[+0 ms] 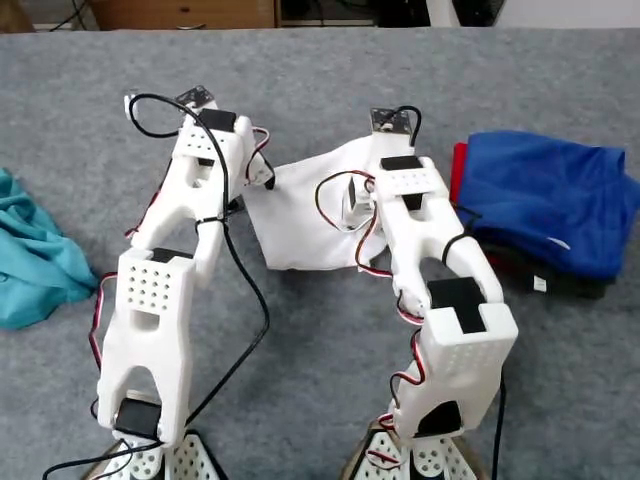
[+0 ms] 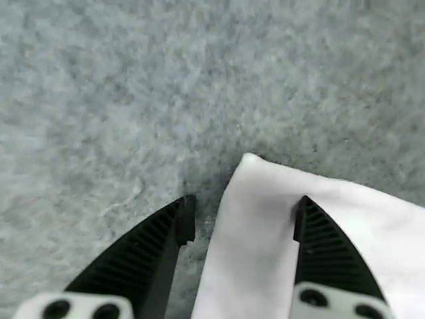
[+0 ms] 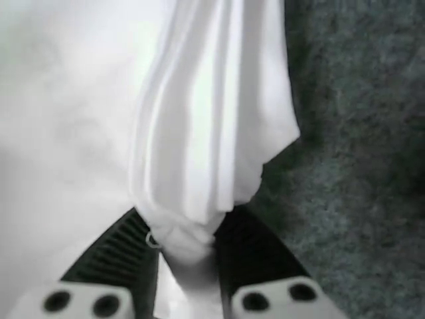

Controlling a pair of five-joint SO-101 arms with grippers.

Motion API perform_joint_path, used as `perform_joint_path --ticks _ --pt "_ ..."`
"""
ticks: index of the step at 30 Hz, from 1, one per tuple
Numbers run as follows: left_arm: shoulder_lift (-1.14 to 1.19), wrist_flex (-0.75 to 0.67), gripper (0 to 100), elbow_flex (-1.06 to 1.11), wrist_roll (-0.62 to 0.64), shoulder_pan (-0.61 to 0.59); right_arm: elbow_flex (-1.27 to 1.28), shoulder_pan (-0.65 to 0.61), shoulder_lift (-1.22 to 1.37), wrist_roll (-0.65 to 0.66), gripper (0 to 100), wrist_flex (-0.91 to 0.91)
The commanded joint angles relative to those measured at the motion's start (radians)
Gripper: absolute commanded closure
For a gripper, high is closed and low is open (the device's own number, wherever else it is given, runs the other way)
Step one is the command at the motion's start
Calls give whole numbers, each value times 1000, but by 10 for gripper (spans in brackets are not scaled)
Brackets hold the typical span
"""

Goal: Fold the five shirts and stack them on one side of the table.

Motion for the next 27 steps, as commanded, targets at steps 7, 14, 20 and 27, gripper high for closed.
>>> perform_joint_path --ticks 7,14,20,27 --pt "50 -15 926 -95 55 41 -4 19 -1 11 997 -28" --pt "68 -28 982 -233 55 84 -5 24 -94 12 997 -29" --pt "62 -20 982 -454 55 127 -5 58 -366 14 997 -29" --pt "70 -37 979 -760 54 247 1 255 -639 112 997 -29"
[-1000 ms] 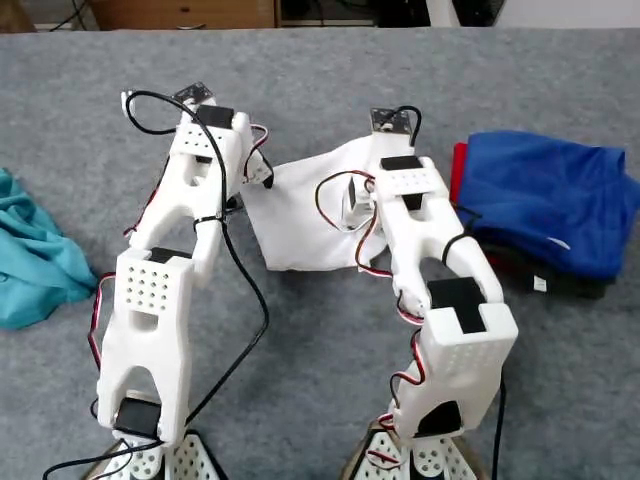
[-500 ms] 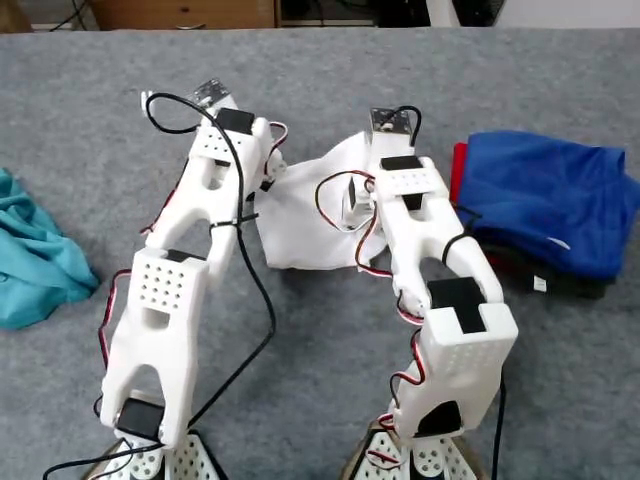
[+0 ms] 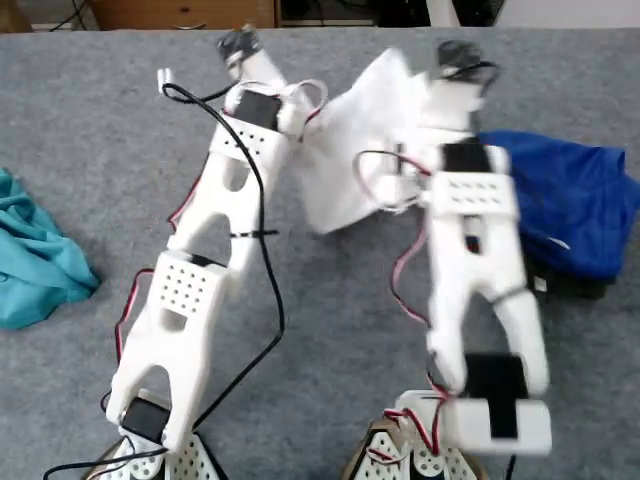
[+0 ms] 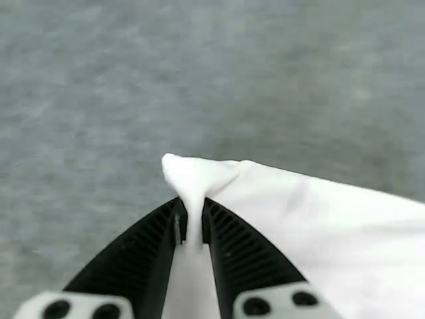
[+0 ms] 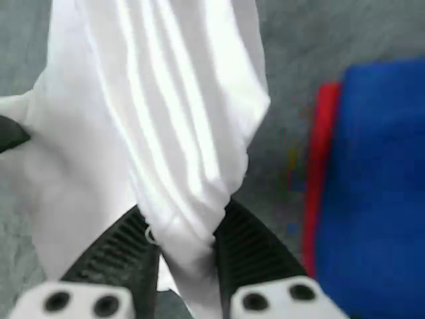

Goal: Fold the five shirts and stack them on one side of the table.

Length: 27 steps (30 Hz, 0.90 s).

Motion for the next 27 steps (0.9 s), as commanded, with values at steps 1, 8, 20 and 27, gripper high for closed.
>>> perform_joint_path --ticks 1,8,20,27 --pt "-15 -44 979 -167 5 80 -2 124 -154 57 997 -20" --pt "13 -347 979 -103 -44 203 22 358 -200 104 997 -20" --pt "130 -680 979 -29 -86 330 134 579 -203 203 996 -121" --pt "168 -729 979 -31 -81 350 200 611 -206 249 996 -209"
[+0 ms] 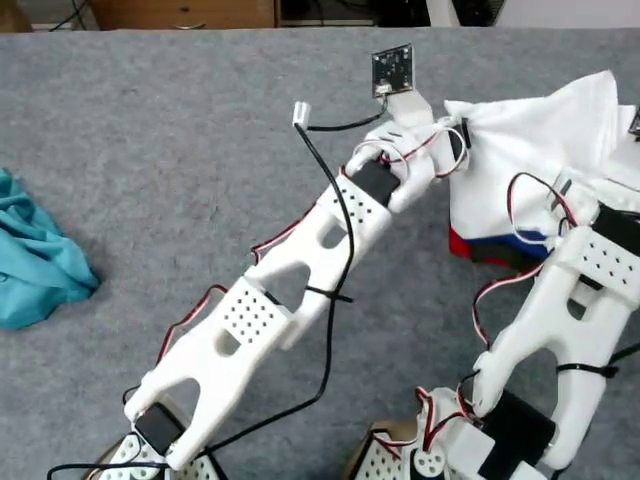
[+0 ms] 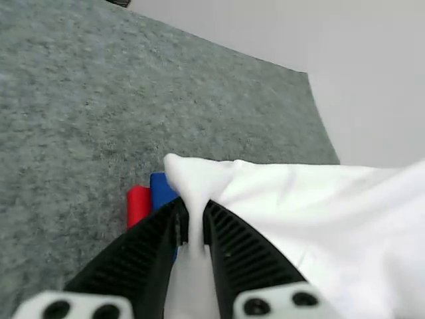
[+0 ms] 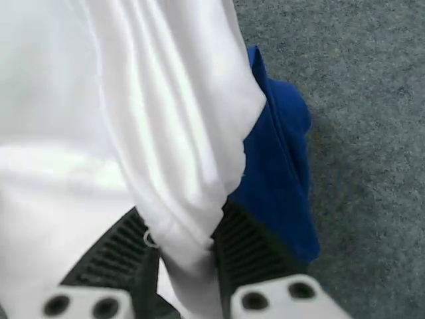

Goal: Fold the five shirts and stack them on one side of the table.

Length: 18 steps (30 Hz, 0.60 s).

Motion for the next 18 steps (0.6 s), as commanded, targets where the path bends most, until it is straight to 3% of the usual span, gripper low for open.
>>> perform_joint_path --ticks 1,9,18 --pt "-15 -23 979 -8 -3 2 2 33 -50 21 996 -37" --pt "-15 -5 947 -8 -3 -3 2 33 -50 21 962 -31" --pt "-22 37 903 -11 -3 0 2 33 -50 21 577 11"
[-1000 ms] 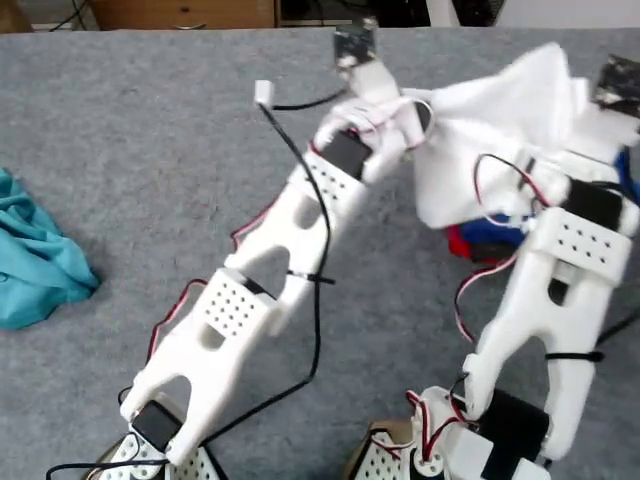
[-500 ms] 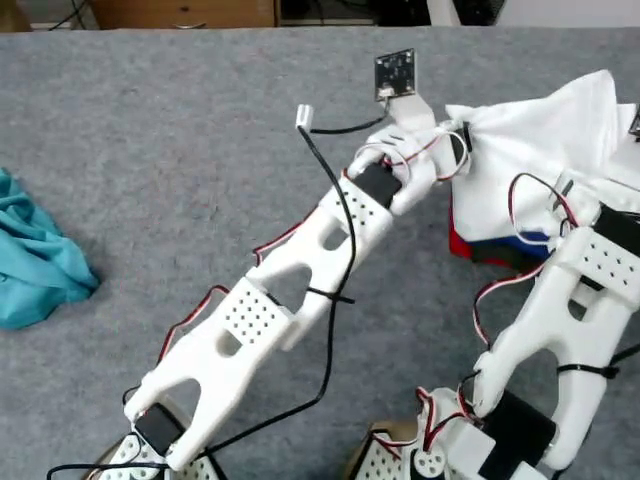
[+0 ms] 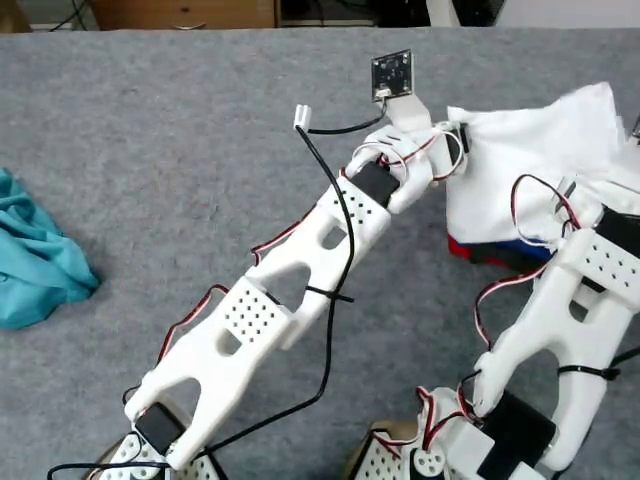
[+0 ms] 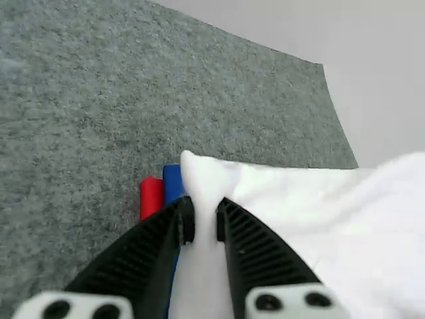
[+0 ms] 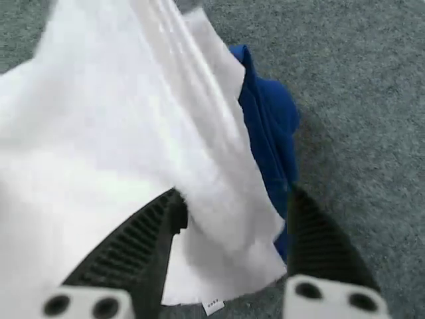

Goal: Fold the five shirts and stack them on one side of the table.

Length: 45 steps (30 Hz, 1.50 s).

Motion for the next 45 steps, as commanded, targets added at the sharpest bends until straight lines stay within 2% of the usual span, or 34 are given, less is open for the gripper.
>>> perform_joint_path --ticks 1,4,9,12,16,18,21,26,33,35,41,45 --pt "-30 31 901 -15 -3 -2 -2 16 -50 9 537 3" --pt "-31 72 882 -17 -6 3 -5 15 -50 9 470 3" --pt "-31 83 876 -17 -6 2 -16 10 -51 9 539 0" --pt "-33 84 877 -18 -5 -6 -38 10 -51 6 649 3" --pt "-84 158 941 -115 -9 -54 -82 13 -59 6 899 3" --pt "-102 219 955 -161 -25 -84 -94 8 -90 8 998 3" --pt "-113 368 955 -232 -80 -130 -87 -8 -173 2 961 17" --pt "-130 687 955 -321 -199 -232 -67 -77 -329 8 996 103" --pt "-305 1043 956 -319 -359 -519 30 -229 -504 9 996 210" --pt "-332 1060 956 -298 -402 -643 58 -274 -521 9 996 252" --pt "-420 1060 950 -153 -488 -1114 145 -381 -498 14 996 316" --pt "-479 1060 943 69 -629 -1355 193 -443 -481 37 996 316"
